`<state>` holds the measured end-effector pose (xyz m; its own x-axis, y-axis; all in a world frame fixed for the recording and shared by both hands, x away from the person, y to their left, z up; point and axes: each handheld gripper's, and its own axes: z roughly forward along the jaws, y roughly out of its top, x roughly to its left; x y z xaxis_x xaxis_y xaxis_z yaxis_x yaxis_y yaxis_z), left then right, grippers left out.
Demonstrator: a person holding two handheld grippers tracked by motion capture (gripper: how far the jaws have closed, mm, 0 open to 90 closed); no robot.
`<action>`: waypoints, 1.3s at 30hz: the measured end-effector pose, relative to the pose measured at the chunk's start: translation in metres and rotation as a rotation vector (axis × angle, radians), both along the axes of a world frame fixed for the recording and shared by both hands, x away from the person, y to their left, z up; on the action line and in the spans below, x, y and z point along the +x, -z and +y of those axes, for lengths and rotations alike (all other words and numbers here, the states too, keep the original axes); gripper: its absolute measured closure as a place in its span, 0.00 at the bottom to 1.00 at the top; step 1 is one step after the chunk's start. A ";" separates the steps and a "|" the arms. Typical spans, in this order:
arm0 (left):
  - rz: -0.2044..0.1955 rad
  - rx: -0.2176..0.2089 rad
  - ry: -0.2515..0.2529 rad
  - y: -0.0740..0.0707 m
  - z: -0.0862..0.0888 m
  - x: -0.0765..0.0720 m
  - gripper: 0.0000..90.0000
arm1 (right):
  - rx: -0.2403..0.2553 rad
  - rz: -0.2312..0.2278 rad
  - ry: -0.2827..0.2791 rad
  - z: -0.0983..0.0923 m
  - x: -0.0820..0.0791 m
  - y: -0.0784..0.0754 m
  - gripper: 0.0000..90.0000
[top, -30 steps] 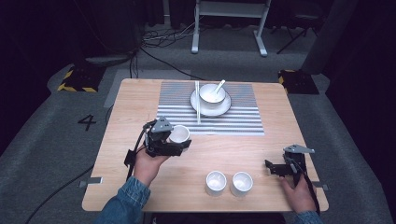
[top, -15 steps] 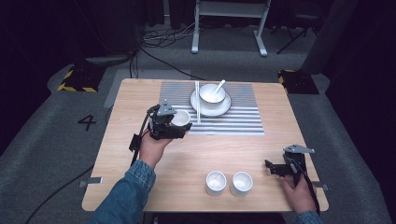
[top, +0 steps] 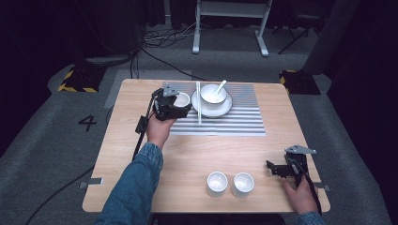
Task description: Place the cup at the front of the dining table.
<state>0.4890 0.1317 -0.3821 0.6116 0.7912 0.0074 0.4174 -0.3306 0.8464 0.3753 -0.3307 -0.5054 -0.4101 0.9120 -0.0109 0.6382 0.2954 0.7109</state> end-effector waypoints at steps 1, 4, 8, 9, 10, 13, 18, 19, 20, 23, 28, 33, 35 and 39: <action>0.008 0.001 -0.021 0.003 -0.001 0.007 0.29 | 0.000 0.000 0.000 0.000 0.000 0.000 0.00; 0.021 -0.010 -0.046 0.009 -0.002 0.018 0.29 | 0.000 0.000 0.000 0.000 0.000 0.000 0.00; 0.024 -0.021 -0.070 0.017 -0.001 0.027 0.29 | 0.000 0.000 0.000 0.000 0.000 0.000 0.00; 0.010 -0.017 -0.084 0.020 -0.002 0.030 0.29 | 0.000 0.000 0.000 0.000 0.000 0.000 0.00; -0.001 0.015 -0.105 0.027 -0.003 0.036 0.29 | 0.001 0.001 0.000 0.000 0.000 0.000 0.00; 0.010 0.036 -0.122 0.034 -0.004 0.043 0.29 | 0.000 0.000 0.000 0.000 0.000 0.000 0.00; 0.057 0.039 -0.154 0.055 -0.002 0.059 0.29 | 0.000 0.000 0.000 0.000 0.000 0.000 0.00; 0.057 0.039 -0.154 0.055 -0.002 0.059 0.29 | 0.001 0.001 0.001 0.000 0.000 0.000 0.00; 0.073 0.032 -0.158 0.061 -0.002 0.062 0.29 | 0.001 0.000 0.000 0.000 0.000 0.000 0.00; 0.086 0.022 -0.157 0.067 -0.003 0.065 0.29 | 0.001 0.000 0.000 0.000 0.000 0.000 0.00; 0.110 0.007 -0.132 0.082 -0.009 0.068 0.29 | 0.000 0.000 0.001 0.000 0.001 0.000 0.00; 0.123 0.007 -0.119 0.091 -0.009 0.071 0.29 | 0.001 -0.002 0.003 0.001 0.001 0.000 0.00; 0.126 0.003 -0.120 0.092 -0.009 0.071 0.29 | 0.001 -0.002 0.003 0.001 0.001 0.000 0.00; 0.136 -0.023 -0.117 0.097 -0.009 0.071 0.29 | 0.001 -0.002 0.005 0.001 0.001 0.000 0.00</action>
